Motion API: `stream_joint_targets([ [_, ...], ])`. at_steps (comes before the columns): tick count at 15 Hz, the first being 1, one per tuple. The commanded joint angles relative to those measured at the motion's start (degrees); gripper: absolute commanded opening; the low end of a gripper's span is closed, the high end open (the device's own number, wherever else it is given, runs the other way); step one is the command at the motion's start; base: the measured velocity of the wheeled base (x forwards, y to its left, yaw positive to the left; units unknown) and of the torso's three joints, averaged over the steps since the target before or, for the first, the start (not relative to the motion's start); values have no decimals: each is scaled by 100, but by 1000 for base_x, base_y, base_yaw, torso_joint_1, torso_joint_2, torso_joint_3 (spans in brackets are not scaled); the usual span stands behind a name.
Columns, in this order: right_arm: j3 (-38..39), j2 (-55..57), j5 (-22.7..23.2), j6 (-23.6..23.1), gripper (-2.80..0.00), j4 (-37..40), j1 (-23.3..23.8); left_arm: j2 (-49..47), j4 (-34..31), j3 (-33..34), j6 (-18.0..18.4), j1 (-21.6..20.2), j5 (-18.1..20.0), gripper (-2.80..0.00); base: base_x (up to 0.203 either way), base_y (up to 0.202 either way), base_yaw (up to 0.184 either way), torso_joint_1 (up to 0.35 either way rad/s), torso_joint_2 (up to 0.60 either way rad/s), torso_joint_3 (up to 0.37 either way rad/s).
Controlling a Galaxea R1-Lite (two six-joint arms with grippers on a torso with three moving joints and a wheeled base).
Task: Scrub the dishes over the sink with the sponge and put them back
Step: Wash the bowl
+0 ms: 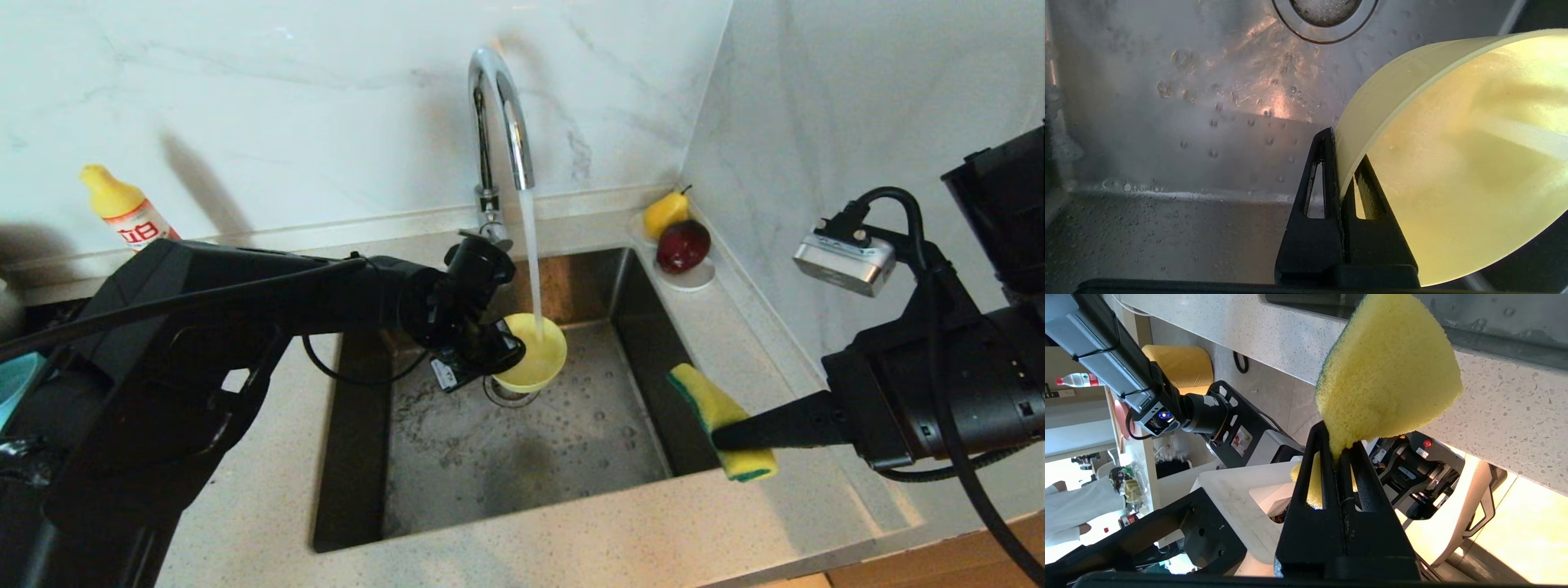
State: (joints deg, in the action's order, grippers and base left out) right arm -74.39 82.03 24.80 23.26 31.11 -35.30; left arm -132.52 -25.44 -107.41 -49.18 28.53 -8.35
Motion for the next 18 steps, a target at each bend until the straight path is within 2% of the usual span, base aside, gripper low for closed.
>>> stream_joint_targets([
  [1, 3, -20, 17, 21, -280, 18, -3, 70, -68, 10, -48, 4, -8, -280, 0, 0, 0, 0, 0, 0],
  [5, 21, -64, 17, 21, -280, 26, -3, 192, -139, 42, -57, 4, -8, -280, 0, 0, 0, 0, 0, 0],
  [8, 38, -64, 17, 21, -280, 27, 6, 626, -150, 85, -35, -13, -28, -280, 0, 0, 0, 0, 0, 0],
  [9, 38, -64, 17, 19, -280, 19, 6, 881, -147, 192, -11, -30, -122, -280, 0, 0, 0, 0, 0, 0],
  [10, 30, -56, 17, 21, -280, 18, 6, 1180, -115, 402, 41, -48, -384, -280, 0, 0, 0, 0, 0, 0],
  [12, 38, -38, 17, 21, -280, 20, 6, 1650, 58, 823, 380, -96, -1250, -280, 0, 0, 0, 0, 0, 0],
  [13, 46, -50, 8, 21, -280, 27, 6, 1881, 255, 1002, 541, -131, -1511, -280, 0, 0, 0, 0, 0, 0],
  [15, 38, -47, -1, 21, -280, 20, 6, 2370, 932, 1467, 1036, -237, -1710, -280, 0, 0, 0, 0, 0, 0],
  [18, 79, -3, -1, 22, -280, 19, 6, 3017, 2510, 2426, 1994, -298, -1756, -280, 0, 0, 0, 0, 0, 0],
])
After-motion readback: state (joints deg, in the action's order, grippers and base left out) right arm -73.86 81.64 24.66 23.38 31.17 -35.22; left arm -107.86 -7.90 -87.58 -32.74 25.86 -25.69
